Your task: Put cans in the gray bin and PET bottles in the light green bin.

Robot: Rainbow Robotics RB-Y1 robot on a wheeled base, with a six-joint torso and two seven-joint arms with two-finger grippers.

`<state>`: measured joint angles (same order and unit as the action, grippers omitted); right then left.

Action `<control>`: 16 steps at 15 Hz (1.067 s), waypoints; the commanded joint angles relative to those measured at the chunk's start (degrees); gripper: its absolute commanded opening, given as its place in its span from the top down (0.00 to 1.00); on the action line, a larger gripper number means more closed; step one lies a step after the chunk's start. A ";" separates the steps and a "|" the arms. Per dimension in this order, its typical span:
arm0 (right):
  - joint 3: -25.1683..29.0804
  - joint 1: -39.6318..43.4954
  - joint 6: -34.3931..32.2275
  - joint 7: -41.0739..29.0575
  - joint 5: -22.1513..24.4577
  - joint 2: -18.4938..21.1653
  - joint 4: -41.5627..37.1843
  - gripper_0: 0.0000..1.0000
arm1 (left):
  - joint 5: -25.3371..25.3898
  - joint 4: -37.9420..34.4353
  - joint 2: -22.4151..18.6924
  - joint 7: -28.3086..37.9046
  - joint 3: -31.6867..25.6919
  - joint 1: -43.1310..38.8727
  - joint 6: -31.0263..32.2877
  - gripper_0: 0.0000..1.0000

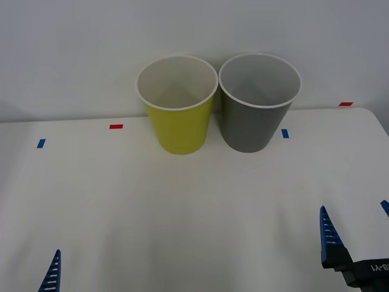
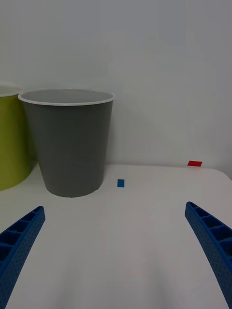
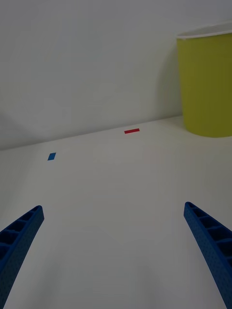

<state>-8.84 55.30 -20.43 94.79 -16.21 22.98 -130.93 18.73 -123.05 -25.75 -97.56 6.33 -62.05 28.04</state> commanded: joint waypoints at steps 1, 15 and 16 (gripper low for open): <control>-1.62 3.06 -1.81 0.74 0.21 0.58 0.06 0.00 | -0.01 0.00 0.00 0.00 0.00 0.00 0.00 0.00; -5.40 9.56 -5.76 1.97 0.30 0.66 0.06 0.00 | -0.01 0.00 0.00 0.00 0.00 0.00 0.00 0.00; -5.40 9.56 -5.76 1.97 0.30 0.66 0.06 0.00 | -0.01 0.00 0.00 0.00 0.00 0.00 0.00 0.00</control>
<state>-14.24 64.86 -26.20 96.77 -15.92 23.65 -130.87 18.73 -123.05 -25.75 -97.56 6.33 -62.05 28.04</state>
